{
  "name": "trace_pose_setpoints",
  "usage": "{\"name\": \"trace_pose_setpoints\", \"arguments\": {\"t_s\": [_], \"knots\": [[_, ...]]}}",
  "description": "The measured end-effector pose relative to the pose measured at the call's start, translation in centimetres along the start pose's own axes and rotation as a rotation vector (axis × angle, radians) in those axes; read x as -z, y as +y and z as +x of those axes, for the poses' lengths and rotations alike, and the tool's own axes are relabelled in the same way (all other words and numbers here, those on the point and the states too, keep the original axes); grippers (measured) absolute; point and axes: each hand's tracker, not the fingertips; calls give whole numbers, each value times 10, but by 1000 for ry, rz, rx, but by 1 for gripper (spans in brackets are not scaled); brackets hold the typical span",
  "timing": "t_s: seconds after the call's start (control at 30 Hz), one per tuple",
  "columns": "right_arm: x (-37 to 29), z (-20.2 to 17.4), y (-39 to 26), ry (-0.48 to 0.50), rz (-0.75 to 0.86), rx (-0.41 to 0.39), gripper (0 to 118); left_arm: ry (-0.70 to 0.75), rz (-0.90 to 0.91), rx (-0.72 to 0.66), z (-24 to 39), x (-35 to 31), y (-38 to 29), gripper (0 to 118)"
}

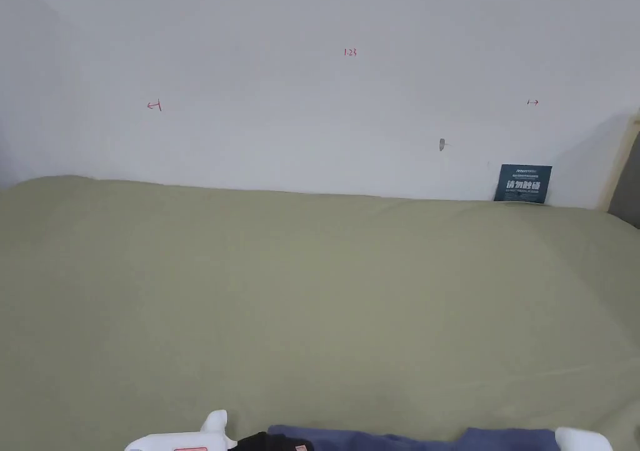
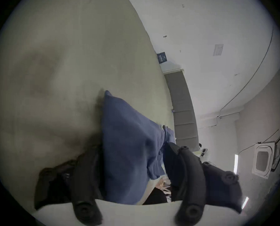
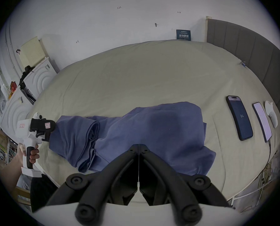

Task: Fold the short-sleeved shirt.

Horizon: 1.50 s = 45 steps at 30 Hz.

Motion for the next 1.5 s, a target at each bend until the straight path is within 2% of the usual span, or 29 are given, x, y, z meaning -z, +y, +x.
{"name": "trace_pose_setpoints", "arguments": {"t_s": [0.03, 0.07, 0.1, 0.17, 0.3, 0.4, 0.63, 0.7, 0.83, 1.0, 1.13, 1.17, 1.2, 1.23, 1.27, 1.33, 1.5], "knots": [[0, 0, 0, 1, 0, -2, 0, 63, -8, 5, 2, 4, 0, 17], [0, 1, 0, 2, -1, -3, 0, 118, -6, 10, 2, 7, -1, 14], [1, 1, 0, 1, -3, -1, 0, 173, 14, 15, 1, 7, -4, 14], [1, 3, 1, -1, -4, 6, 0, 72, 26, -19, 2, -3, -5, 12], [-1, 9, 0, 3, 1, 21, 0, 142, 39, 55, 18, -42, 3, 11], [-3, 10, -1, 3, 8, 31, 0, 250, 103, 105, 28, -91, 17, 11], [1, 3, 1, 7, 11, 16, 0, 498, 279, 67, 57, -196, 30, 11], [3, 0, 1, 9, 4, 6, 0, 470, 294, 65, 73, -203, 21, 11], [6, -7, 0, 18, -11, -19, 0, 355, 256, 124, 109, -172, 5, 11], [6, -9, -1, 29, -21, -28, 0, 253, 112, 196, 146, -84, -6, 11], [10, -8, 0, 41, -35, -10, 0, 255, 52, 264, 155, -18, -10, 11], [10, -8, 0, 43, -34, -9, 0, 231, 27, 265, 154, -6, -11, 15], [10, -8, 0, 43, -33, -10, 0, 208, -5, 253, 150, 6, -6, 28], [10, -8, 0, 42, -32, -9, 0, 194, -27, 236, 147, 17, -7, 55], [10, -7, 1, 40, -34, -8, 0, 183, -54, 217, 145, 24, -7, 88], [13, -5, 0, 28, -47, -10, 0, 138, -83, 172, 139, 28, -10, 90], [15, -2, 0, 11, -66, -8, 0, 79, 28, 206, 132, 9, -12, 90]]}}
